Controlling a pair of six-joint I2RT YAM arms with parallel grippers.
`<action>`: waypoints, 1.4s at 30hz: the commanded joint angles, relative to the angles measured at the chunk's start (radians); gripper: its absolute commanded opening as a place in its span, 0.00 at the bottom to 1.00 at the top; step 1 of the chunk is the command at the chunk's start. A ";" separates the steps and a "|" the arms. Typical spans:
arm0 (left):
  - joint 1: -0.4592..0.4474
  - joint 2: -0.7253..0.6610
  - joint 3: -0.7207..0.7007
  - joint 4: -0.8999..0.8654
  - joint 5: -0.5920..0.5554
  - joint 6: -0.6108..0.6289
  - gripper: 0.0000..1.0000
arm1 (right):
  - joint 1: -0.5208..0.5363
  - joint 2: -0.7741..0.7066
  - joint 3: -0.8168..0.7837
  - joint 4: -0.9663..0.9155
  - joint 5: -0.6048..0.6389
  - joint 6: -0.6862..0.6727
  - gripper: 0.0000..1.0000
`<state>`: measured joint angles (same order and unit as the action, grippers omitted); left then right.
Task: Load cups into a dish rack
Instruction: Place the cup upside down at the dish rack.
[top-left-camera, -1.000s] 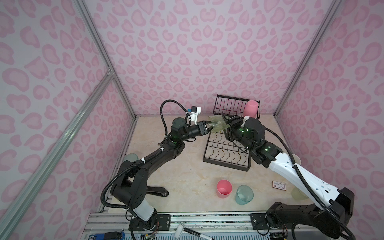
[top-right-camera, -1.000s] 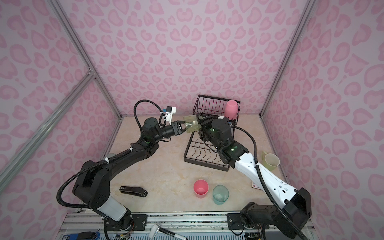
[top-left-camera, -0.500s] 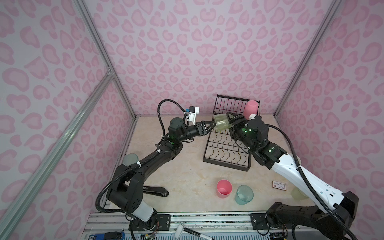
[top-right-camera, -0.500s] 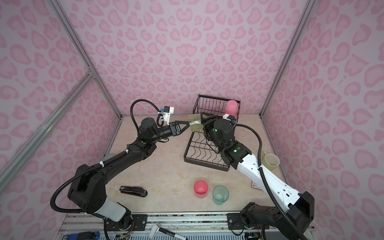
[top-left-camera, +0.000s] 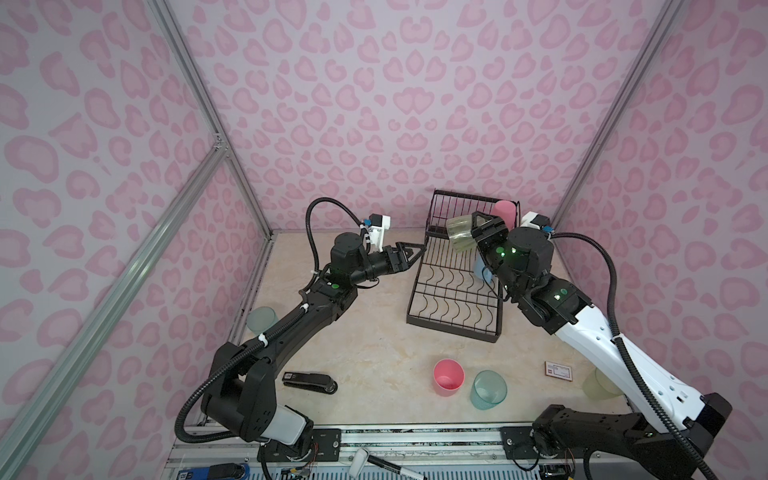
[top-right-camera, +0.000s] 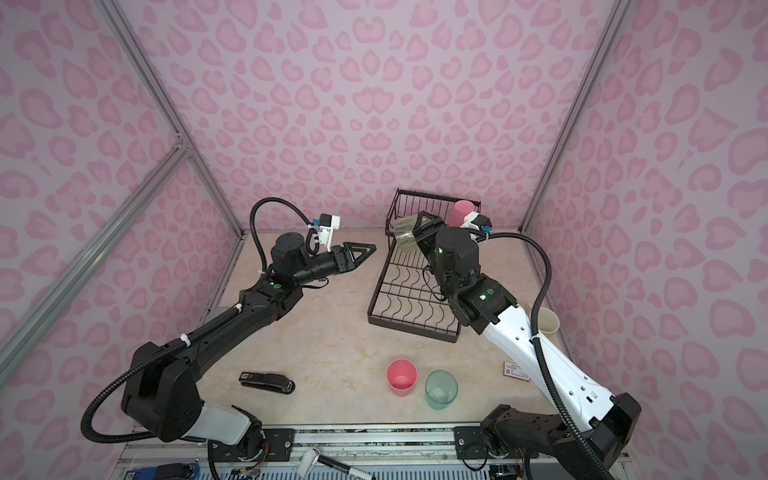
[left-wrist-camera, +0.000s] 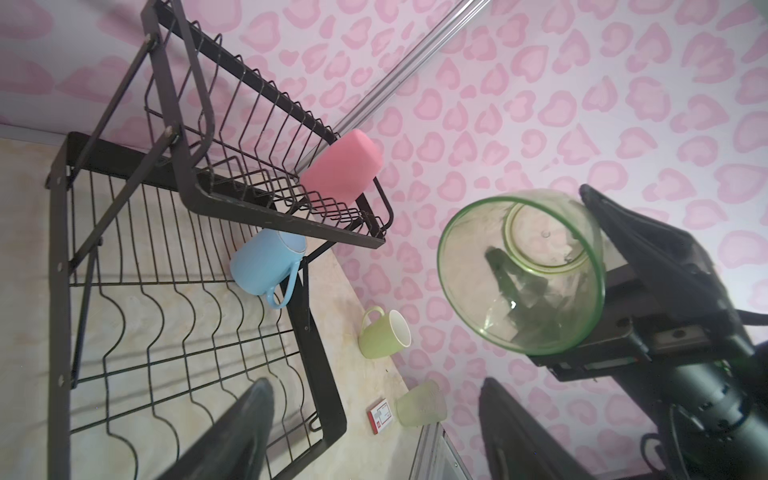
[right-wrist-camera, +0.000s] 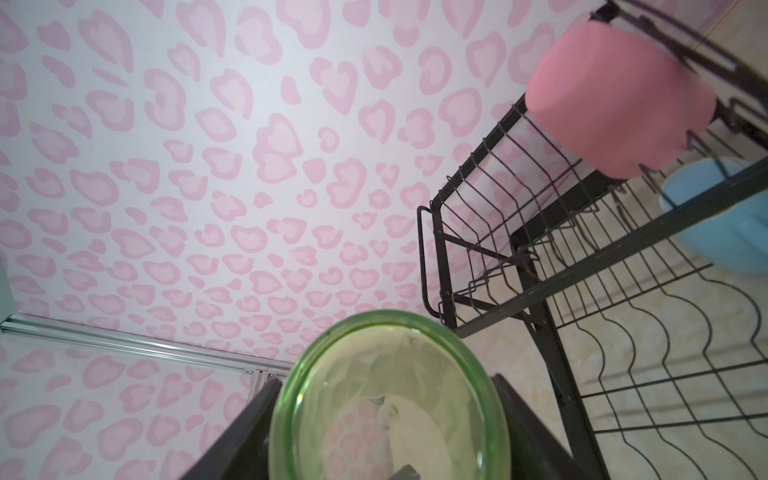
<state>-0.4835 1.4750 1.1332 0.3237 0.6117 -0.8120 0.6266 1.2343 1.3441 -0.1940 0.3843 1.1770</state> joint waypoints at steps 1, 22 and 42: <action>0.002 -0.043 0.047 -0.211 -0.080 0.087 0.87 | 0.001 0.017 0.051 -0.051 0.107 -0.166 0.57; -0.031 -0.188 0.092 -0.727 -0.411 0.425 0.99 | 0.000 0.377 0.535 -0.245 0.356 -0.745 0.57; -0.071 -0.259 0.002 -0.657 -0.403 0.525 0.98 | -0.067 0.694 0.811 -0.328 0.406 -0.868 0.58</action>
<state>-0.5556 1.2266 1.1404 -0.3836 0.2016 -0.3058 0.5713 1.9106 2.1441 -0.5171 0.7837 0.3206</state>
